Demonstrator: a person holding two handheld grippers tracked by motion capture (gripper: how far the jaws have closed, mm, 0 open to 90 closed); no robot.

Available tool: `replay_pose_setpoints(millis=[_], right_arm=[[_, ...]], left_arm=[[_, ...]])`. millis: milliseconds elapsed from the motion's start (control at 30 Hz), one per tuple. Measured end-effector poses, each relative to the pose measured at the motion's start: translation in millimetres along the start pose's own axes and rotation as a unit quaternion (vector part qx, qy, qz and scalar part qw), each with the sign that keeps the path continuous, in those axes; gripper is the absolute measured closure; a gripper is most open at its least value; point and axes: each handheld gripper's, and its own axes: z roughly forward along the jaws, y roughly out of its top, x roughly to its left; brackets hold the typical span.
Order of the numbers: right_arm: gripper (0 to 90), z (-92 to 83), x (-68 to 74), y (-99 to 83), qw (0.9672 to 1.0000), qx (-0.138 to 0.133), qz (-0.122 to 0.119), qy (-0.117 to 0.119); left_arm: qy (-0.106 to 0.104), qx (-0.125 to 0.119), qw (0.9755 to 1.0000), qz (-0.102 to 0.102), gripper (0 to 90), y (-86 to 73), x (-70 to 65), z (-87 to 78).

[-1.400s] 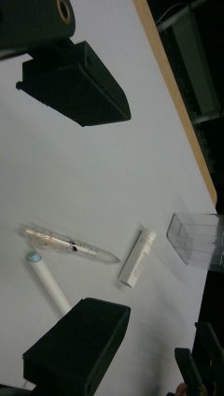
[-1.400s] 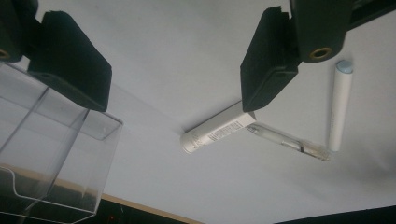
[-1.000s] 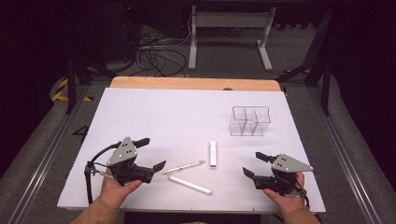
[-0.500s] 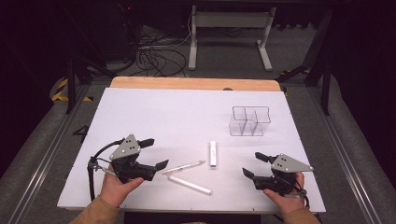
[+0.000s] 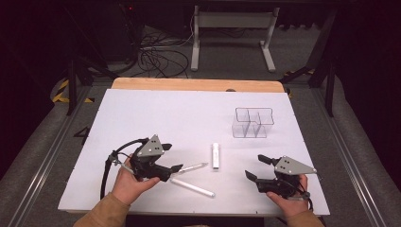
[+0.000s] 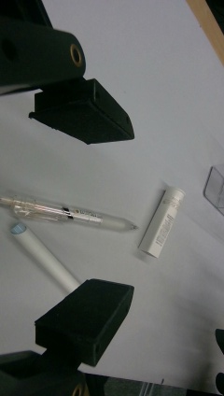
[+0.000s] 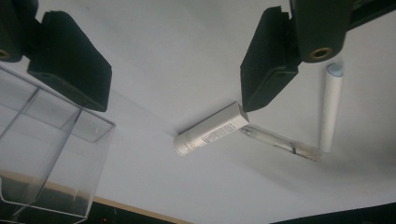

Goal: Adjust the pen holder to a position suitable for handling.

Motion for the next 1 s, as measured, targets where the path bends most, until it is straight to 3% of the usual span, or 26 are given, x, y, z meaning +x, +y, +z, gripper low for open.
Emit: replay_pose_setpoints(millis=[233, 400, 500, 700, 833, 1000], right_arm=[[25.5, 0.1, -0.2, -0.1, 1.0, 0.001, 0.001, 0.001], [25.5, 0.3, -0.3, -0.7, 1.0, 0.002, 0.0, 0.001], [25.5, 0.8, -0.4, -1.0, 1.0, 0.003, 0.001, 0.002], [25.5, 0.9, -0.3, -1.0, 1.0, 0.003, 0.001, 0.003], [25.5, 0.8, -0.4, -1.2, 1.0, 0.002, 0.001, 0.004], [25.5, 0.8, -0.3, -1.1, 1.0, 0.002, 0.001, 0.005]], left_arm=[[-0.009, 0.038, 0.9992, 0.008, 25.1, 8.3, -0.1, 16.0], [-0.019, 0.065, 0.9976, 0.011, 25.4, 12.1, -0.4, 25.8], [-0.029, 0.089, 0.9955, 0.015, 25.3, 14.6, 0.6, 29.8], [-0.066, 0.108, 0.9919, -0.008, 24.8, 16.5, 2.7, 39.8], [-0.063, 0.124, 0.9903, -0.008, 27.2, 17.2, 2.0, 43.8], [-0.043, 0.139, 0.9892, 0.014, 29.3, 18.2, 0.0, 44.9]])
